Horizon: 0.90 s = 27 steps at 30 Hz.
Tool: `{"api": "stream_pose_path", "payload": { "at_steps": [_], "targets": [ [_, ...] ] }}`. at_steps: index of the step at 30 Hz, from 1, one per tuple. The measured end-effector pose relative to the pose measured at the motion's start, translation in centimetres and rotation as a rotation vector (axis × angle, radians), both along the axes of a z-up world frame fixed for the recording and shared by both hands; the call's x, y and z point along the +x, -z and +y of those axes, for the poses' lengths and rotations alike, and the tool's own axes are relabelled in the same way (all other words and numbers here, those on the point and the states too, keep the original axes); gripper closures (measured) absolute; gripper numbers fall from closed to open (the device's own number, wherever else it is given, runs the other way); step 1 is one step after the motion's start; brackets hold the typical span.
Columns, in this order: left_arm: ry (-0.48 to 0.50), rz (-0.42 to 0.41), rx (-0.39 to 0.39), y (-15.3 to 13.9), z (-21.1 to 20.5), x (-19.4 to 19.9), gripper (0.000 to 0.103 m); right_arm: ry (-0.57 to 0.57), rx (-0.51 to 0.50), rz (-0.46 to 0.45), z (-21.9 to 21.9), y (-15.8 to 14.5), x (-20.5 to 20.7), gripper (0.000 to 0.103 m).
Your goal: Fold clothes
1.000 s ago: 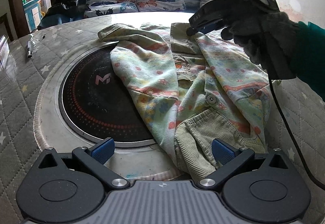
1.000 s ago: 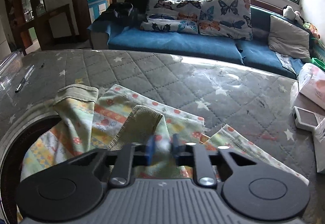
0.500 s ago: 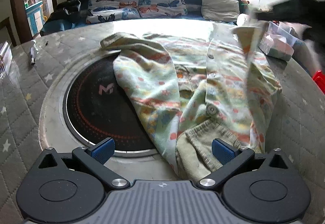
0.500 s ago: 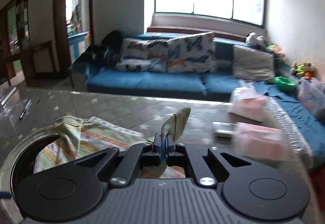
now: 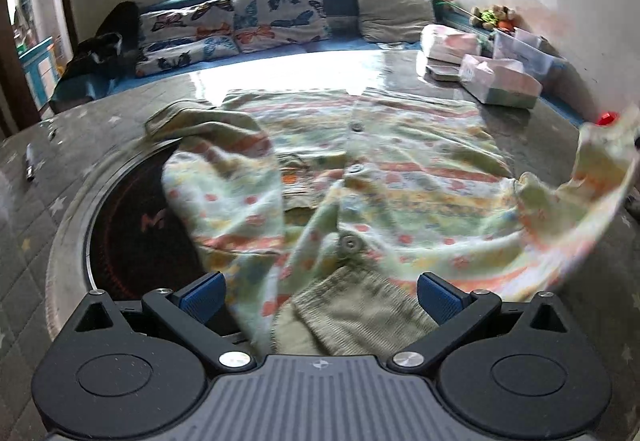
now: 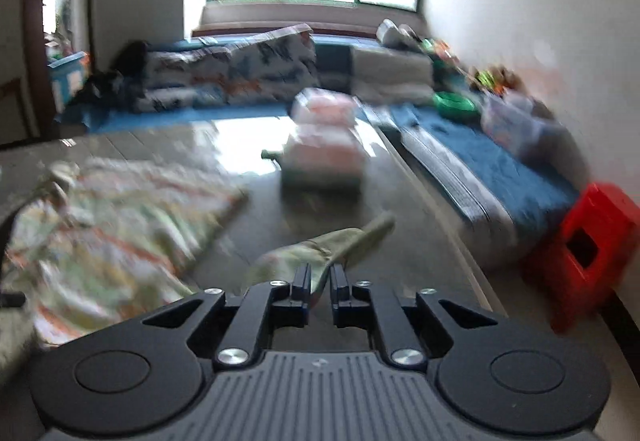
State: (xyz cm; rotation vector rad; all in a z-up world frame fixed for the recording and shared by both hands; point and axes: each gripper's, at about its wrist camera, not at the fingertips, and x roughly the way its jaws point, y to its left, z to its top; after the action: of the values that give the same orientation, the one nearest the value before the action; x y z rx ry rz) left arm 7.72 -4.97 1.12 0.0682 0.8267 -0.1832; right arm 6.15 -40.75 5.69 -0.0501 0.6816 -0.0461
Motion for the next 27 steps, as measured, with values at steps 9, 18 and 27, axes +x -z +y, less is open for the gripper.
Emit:
{"api": "stream_pose_path", "payload": {
  "at_steps": [9,18,27],
  "targets": [
    [0.047,0.002,0.025,0.3,-1.9,0.4,0.0,0.02,0.023,0.034,-1.0,2.3,-1.5,0.077],
    [0.065,0.022,0.037,1.1,-2.7,0.7,0.0,0.036,0.071,0.113,-0.6,6.9,2.8,0.075],
    [0.098,0.042,0.032,2.1,-3.5,-0.1,0.0,0.109,-0.005,0.095,-1.8,7.5,4.7,0.074]
  ]
}}
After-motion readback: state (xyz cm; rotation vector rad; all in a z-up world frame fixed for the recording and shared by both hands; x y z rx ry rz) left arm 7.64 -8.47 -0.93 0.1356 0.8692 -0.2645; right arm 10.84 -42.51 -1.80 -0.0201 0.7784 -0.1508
